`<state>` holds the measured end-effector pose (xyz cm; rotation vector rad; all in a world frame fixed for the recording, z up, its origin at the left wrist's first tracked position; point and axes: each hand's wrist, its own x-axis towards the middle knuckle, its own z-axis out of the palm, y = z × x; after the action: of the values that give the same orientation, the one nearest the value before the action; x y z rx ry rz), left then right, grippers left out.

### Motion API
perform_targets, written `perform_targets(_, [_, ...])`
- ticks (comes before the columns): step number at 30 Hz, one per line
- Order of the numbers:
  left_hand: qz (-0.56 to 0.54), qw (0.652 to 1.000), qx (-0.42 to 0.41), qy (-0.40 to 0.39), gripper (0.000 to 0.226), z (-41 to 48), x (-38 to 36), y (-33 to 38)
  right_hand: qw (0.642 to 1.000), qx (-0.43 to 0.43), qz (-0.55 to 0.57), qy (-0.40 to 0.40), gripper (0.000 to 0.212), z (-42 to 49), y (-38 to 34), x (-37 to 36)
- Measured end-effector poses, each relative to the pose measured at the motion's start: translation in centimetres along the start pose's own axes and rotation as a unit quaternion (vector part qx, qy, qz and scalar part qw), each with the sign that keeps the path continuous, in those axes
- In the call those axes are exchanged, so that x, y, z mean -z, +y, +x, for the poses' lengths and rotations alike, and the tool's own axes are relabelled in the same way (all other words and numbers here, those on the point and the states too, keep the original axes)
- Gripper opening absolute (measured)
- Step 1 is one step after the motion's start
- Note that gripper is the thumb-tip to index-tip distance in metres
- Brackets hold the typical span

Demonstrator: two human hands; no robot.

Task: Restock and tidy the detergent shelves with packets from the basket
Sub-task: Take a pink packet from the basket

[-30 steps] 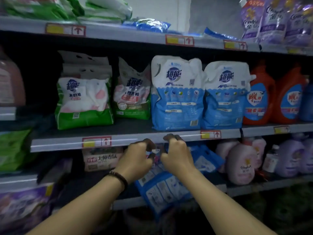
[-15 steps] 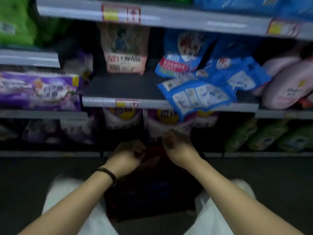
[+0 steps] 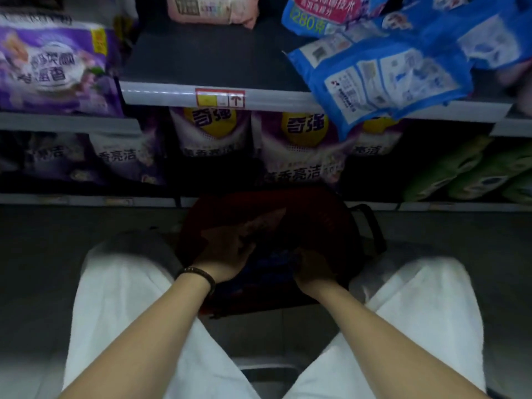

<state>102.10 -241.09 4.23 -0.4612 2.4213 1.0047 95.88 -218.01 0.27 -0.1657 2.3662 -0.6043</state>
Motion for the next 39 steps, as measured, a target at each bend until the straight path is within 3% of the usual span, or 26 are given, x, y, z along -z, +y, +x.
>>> perform_targets(4, [0.023,0.999,-0.03,0.022,0.052,0.8,0.1,0.1,0.997,0.074,-0.01,0.013,0.023,2.5,-2.5,-0.2])
perform_targets(8, [0.058,0.998,0.004,-0.008,0.05,1.4,-0.3,-1.2,0.982,0.152,-0.063,0.097,0.049,5.3,-5.0,-0.2])
perform_targets(12, [0.081,0.996,0.01,-0.028,0.044,1.5,-0.8,-2.2,0.96,0.195,-0.174,0.098,0.07,8.1,-7.1,-0.2])
perform_targets(14, [0.104,0.994,-0.005,-0.022,0.041,1.5,-1.1,-2.2,0.947,0.197,-0.243,0.077,0.067,9.5,-8.0,-0.6])
perform_targets(16, [0.102,0.995,-0.008,-0.016,0.039,1.5,-1.4,-2.5,0.939,0.148,-0.307,0.042,0.06,10.6,-8.7,-1.2])
perform_targets(20, [0.095,0.995,-0.009,-0.019,0.039,1.8,-1.7,-2.9,0.939,0.096,-0.328,0.033,0.019,10.4,-9.3,-1.6])
perform_targets(27, [0.098,0.994,0.006,-0.038,0.033,1.5,-1.0,-2.4,0.967,0.091,-0.225,-0.075,0.03,5.4,-8.0,-1.7])
perform_targets(33, [0.119,0.992,0.014,-0.044,0.046,-0.1,-1.4,-1.9,0.954,0.179,-0.24,-0.025,0.032,1.9,-9.8,0.4])
perform_targets(39, [0.065,0.994,0.023,-0.083,0.057,-3.1,-1.5,-0.6,0.956,0.181,-0.23,0.023,0.032,-1.7,-14.9,6.3])
